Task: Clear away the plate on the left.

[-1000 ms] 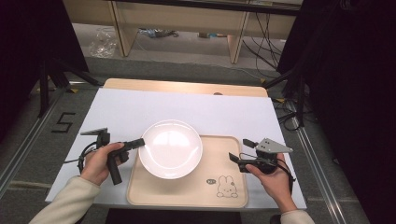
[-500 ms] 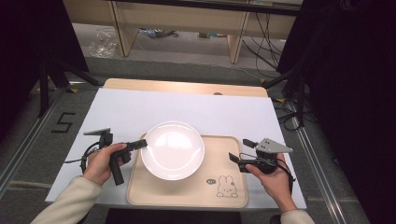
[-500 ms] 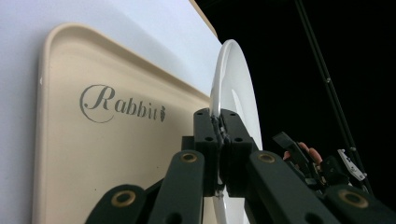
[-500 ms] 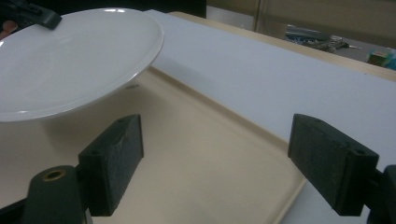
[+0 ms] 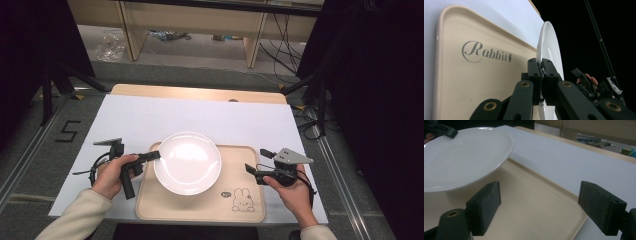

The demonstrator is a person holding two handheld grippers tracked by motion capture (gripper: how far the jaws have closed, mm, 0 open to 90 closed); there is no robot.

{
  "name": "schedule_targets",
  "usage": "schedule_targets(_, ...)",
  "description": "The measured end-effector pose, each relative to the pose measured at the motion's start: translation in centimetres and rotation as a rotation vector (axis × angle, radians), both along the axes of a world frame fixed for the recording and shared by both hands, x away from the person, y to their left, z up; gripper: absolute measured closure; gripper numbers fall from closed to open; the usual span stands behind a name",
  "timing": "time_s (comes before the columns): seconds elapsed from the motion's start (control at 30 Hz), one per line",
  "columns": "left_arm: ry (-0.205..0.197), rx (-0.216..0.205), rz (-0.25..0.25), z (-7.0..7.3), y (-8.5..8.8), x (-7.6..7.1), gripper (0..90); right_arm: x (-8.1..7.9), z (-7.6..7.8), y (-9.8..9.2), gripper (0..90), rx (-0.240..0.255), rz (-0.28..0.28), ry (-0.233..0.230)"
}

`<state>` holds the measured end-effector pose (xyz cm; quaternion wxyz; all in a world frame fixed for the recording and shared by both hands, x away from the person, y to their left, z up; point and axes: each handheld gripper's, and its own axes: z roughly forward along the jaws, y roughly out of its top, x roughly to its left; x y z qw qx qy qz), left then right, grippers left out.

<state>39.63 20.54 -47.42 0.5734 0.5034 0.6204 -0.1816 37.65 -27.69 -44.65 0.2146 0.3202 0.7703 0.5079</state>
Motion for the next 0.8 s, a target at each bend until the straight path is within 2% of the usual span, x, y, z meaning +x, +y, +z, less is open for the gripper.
schedule_targets(0.07, -0.007, -0.005, 0.011, -0.12, -0.19, 0.00, 86.2, 0.00, 0.00, 0.00, 19.1, 0.001, 0.001, 0.001)
schedule_targets(0.1, 0.007, 0.011, 0.000, -0.02, -0.16, 0.00, 86.2, -0.01, 0.00, 0.00, 19.1, 0.000, 0.001, 0.001)
schedule_targets(0.17, 0.001, 0.001, -0.002, -0.09, -0.26, 0.03, 86.1, 0.00, 0.00, 0.00, 19.1, 0.000, 0.001, 0.001)
schedule_targets(0.67, 0.007, 0.019, -0.019, -0.52, -0.87, 0.13, 86.1, 0.05, -0.08, 0.07, 19.1, 0.010, 0.000, -0.007)
schedule_targets(0.73, 0.028, 0.031, -0.009, -0.54, -0.98, 0.11, 86.1, 0.03, -0.07, 0.06, 19.1, 0.008, 0.001, -0.004)
schedule_targets(0.8, 0.031, 0.032, -0.009, -0.58, -1.01, 0.11, 86.0, 0.04, -0.09, 0.07, 19.1, 0.010, 0.001, -0.005)
